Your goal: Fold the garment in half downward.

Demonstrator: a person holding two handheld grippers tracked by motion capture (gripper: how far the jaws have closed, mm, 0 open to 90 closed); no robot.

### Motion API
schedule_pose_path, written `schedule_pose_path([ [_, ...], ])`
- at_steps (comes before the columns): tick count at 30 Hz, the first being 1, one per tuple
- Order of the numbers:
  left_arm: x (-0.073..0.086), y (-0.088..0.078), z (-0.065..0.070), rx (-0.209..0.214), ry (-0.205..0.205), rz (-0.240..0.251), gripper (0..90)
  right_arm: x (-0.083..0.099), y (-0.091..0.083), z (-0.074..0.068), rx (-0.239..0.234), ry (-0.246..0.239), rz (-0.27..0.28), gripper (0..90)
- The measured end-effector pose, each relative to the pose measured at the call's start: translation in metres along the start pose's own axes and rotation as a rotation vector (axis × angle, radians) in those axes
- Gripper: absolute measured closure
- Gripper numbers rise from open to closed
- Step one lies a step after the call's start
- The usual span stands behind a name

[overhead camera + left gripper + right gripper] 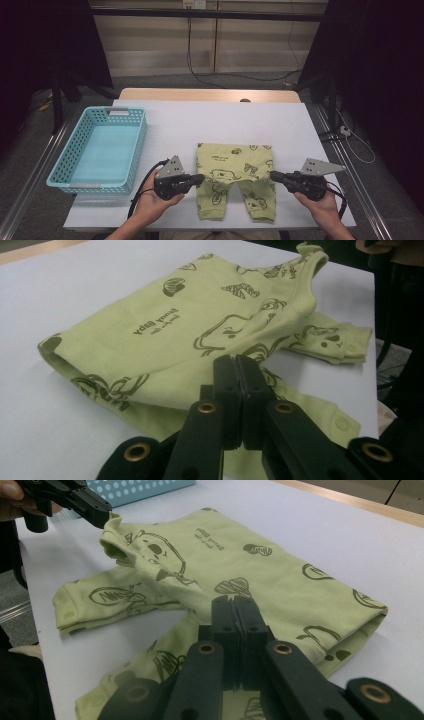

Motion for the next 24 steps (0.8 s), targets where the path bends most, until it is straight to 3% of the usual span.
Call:
schedule_pose_path([
  [6,0.003,-0.002,0.007,0.005,0.016,-0.022,88.9,0.008,-0.002,-0.006,-0.011,0.007,-0.010,89.5],
  [10,0.009,0.000,0.010,0.012,0.001,-0.031,88.9,0.012,-0.004,-0.009,-0.015,0.012,-0.014,89.5],
  [14,0.017,0.001,0.011,0.014,0.017,-0.071,88.9,0.015,-0.003,-0.012,-0.024,0.014,-0.023,89.5],
  [15,0.019,0.001,0.013,0.014,0.002,-0.075,88.9,0.018,-0.002,-0.012,-0.023,0.011,-0.030,89.5],
  [24,0.029,0.004,0.019,0.031,-0.001,-0.102,88.9,0.034,0.000,-0.019,-0.038,0.004,-0.086,89.5],
])
Point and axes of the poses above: each handheld gripper's, and its own axes: y roughly forward along the jaws, x roughly out of its underside, z roughly to its right, the point moved 10 cm from there along y, roughly forward along the jaws, and after that the axes turned 3 degrees about y, right-handed, at the moved point
